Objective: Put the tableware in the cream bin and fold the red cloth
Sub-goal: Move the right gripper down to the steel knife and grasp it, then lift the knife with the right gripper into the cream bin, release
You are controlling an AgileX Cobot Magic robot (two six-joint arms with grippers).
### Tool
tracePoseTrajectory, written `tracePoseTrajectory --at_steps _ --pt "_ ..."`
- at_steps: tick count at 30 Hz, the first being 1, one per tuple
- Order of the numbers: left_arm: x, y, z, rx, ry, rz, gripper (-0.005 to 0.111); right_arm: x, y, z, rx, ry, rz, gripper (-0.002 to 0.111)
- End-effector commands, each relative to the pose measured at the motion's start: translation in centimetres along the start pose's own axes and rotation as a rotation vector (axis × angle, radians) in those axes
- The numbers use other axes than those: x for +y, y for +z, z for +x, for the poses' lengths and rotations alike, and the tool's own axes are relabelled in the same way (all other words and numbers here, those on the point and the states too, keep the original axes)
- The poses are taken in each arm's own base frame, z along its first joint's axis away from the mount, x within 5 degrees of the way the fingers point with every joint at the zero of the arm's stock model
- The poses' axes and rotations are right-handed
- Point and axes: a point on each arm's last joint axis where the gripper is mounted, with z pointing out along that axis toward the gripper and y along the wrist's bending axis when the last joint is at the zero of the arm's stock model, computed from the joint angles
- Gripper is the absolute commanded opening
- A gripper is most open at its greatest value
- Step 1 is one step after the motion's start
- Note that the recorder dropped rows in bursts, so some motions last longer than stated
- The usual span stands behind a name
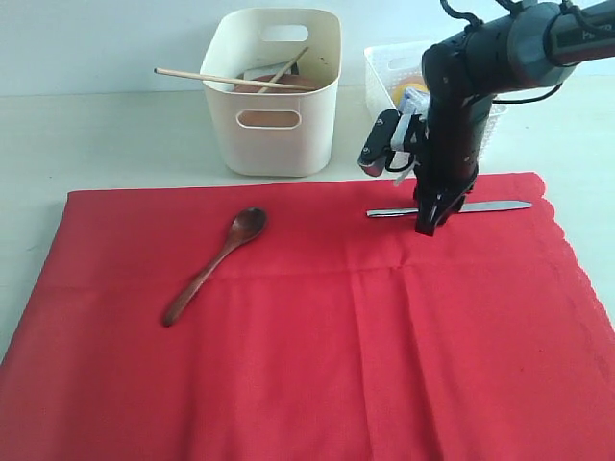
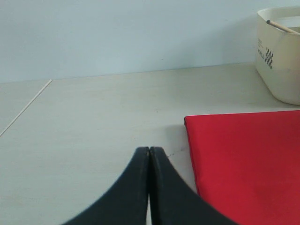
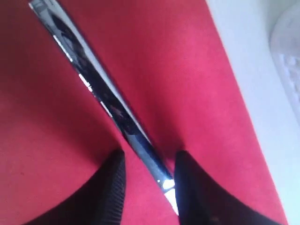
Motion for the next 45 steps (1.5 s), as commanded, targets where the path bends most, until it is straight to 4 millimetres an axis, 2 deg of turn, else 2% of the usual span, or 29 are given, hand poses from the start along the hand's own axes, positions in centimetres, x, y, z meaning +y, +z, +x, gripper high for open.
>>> tracePoseTrajectory --at_steps 1,4,9,16,19,21,26,37,45 --pt "0.0 0.0 -0.1 -0.012 -0.003 0.003 0.001 0.2 1.2 0.3 0.031 -0.017 -0.022 0.012" --pt "0.0 0.0 -0.1 -0.012 -0.003 0.003 0.001 0.5 1.2 0.4 0.039 0.0 -0.051 0.0" --pt "0.0 0.0 -0.1 -0.012 -0.003 0.003 0.001 0.6 0.2 0.6 0.041 0.015 -0.068 0.0" --pt "0.0 0.0 -0.1 -0.012 -0.003 0.003 0.001 0.9 -3.8 0.4 -0.069 0.034 -0.127 0.0" --pt "0.0 0.0 -0.1 -0.012 -0.003 0.003 0.001 0.5 -5.1 0.2 -0.125 0.051 -0.087 0.0" --pt "0.0 0.0 -0.1 -0.012 -0.003 0.003 0.001 0.0 -5.3 0.2 -0.145 0.128 -0.05 0.0" --pt "0.0 0.0 -0.1 -0.012 -0.003 0.003 0.001 -1.3 -4.0 0.2 -0.128 0.375 0.082 0.001" --pt "0.0 0.0 -0.1 -0.012 -0.003 0.003 0.001 -0.7 -0.9 0.2 -0.042 0.362 0.045 0.029" --pt "0.0 0.0 -0.1 -0.012 -0.003 0.003 0.001 0.3 1.1 0.3 -0.015 0.336 -0.1 0.031"
